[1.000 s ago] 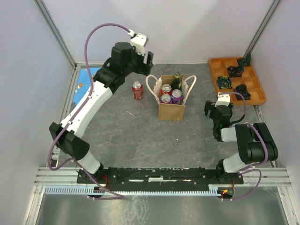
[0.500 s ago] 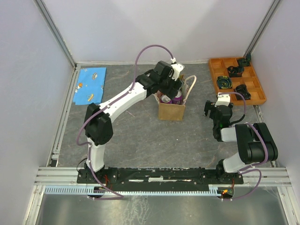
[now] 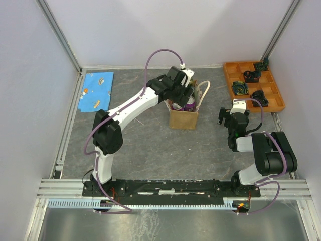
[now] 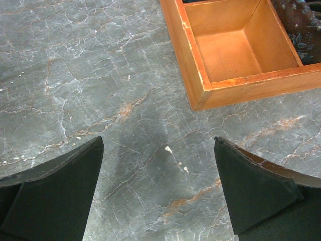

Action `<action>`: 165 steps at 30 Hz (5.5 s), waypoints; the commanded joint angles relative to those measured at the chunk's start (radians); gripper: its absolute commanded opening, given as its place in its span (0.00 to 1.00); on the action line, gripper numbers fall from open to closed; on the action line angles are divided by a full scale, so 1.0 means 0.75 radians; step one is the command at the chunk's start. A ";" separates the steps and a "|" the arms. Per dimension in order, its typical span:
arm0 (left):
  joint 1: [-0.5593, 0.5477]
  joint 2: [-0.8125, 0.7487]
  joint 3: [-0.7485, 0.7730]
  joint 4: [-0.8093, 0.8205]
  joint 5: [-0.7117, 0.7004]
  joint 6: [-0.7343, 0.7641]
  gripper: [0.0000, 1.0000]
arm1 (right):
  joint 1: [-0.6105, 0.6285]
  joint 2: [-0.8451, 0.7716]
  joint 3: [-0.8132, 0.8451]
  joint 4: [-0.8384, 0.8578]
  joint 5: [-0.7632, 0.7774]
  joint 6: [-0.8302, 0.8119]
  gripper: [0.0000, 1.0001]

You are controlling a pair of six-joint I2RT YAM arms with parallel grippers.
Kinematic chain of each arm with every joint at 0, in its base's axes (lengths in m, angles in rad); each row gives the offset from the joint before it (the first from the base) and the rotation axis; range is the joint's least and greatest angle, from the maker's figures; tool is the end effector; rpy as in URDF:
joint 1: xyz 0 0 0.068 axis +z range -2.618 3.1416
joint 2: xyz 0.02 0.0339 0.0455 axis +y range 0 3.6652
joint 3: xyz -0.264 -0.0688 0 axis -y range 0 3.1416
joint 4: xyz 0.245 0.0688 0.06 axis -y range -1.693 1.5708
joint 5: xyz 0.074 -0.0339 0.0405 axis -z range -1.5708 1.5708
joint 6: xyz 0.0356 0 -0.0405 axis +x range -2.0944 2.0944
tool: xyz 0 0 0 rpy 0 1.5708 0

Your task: Take the beverage out of the canvas bag

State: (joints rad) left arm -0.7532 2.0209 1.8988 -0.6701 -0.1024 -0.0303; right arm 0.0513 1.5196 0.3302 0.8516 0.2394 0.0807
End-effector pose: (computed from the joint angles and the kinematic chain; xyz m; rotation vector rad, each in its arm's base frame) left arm 0.3396 -0.3135 0.3030 0.7923 2.2367 -0.2592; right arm 0.2559 0.0047 0.1361 0.1893 1.8915 -0.1388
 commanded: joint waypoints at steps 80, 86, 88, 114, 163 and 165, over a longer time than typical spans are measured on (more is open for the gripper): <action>0.590 -0.658 -0.198 0.044 -0.236 -0.018 0.03 | -0.004 -0.013 0.036 0.036 -0.008 -0.002 0.99; 0.671 -0.651 -0.536 0.309 -0.134 -0.112 0.03 | -0.003 -0.013 0.036 0.035 -0.008 -0.003 0.99; 0.673 -0.614 -0.573 0.351 -0.126 -0.123 0.03 | -0.003 -0.013 0.036 0.036 -0.008 -0.003 0.99; 0.708 -0.089 -0.395 0.345 -0.101 -0.164 0.04 | -0.003 -0.012 0.036 0.036 -0.008 -0.002 0.99; 0.033 0.031 0.152 0.160 0.309 0.303 0.94 | -0.003 -0.012 0.036 0.036 -0.008 -0.002 0.99; 0.022 0.098 0.214 0.122 0.282 0.319 0.94 | -0.003 -0.012 0.036 0.036 -0.008 -0.003 0.99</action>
State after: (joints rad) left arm -0.7223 2.0453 1.9343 -0.5228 0.1444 0.1310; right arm 0.0513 1.5196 0.3305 0.8516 0.2394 0.0811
